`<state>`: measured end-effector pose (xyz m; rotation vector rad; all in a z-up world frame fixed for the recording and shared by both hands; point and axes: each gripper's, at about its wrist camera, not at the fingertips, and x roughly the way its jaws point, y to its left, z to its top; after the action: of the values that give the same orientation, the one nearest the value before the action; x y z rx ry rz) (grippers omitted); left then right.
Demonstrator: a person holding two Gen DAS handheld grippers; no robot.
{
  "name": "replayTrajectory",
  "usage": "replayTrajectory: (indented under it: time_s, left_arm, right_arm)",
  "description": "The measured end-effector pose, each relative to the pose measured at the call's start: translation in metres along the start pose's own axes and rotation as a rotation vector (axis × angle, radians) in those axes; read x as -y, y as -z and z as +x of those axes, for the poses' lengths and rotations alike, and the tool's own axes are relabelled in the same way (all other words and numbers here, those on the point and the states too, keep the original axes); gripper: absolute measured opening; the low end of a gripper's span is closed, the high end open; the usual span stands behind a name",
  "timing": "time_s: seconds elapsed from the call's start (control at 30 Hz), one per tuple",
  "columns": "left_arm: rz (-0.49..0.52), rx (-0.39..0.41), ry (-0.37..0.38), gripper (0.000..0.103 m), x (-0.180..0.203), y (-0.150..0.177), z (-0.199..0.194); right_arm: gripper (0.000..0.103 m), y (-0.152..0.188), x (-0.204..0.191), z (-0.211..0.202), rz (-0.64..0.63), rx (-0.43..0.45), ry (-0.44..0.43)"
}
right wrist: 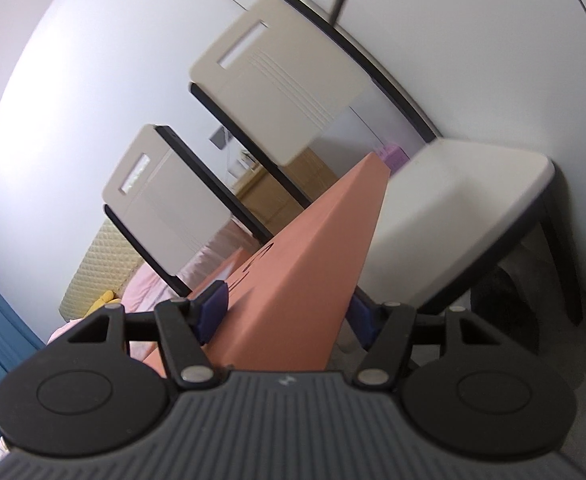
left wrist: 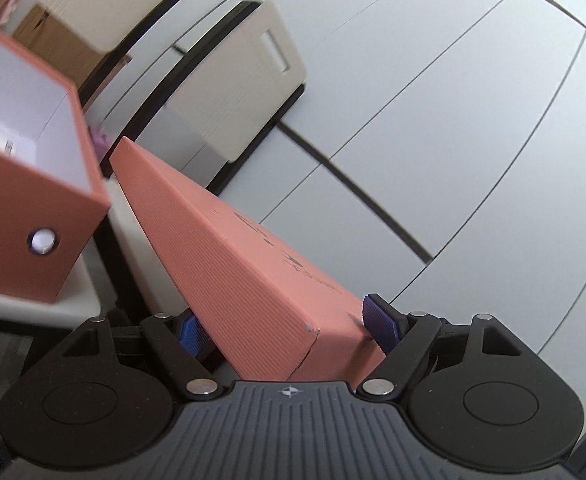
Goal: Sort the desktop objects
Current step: 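Lift the lid with both grippers and carry it over the open box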
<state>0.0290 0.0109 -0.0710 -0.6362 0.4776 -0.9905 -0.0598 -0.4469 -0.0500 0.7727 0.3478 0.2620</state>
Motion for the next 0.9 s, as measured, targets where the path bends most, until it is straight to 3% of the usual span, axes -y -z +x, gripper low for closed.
replayTrajectory:
  time_s: [0.17, 0.33, 0.63, 0.8, 0.9]
  left_arm:
    - [0.048, 0.042, -0.024, 0.083, 0.018, -0.017, -0.013]
    - [0.087, 0.108, -0.103, 0.083, 0.027, -0.041, -0.024]
    - [0.097, 0.263, -0.315, 0.082, 0.008, -0.091, -0.070]
    - [0.073, 0.329, -0.428, 0.082, -0.026, -0.120, -0.093]
    - [0.059, 0.351, -0.495, 0.082, -0.051, -0.135, -0.100]
  right_arm:
    - [0.064, -0.012, -0.012, 0.004, -0.015, 0.015, -0.058]
    - [0.064, -0.024, -0.025, 0.032, -0.025, 0.006, -0.134]
    - [0.064, -0.029, -0.059, 0.149, -0.019, -0.095, -0.316]
    - [0.064, -0.023, -0.079, 0.237, -0.007, -0.193, -0.384]
    - [0.064, -0.012, -0.078, 0.260, 0.003, -0.231, -0.390]
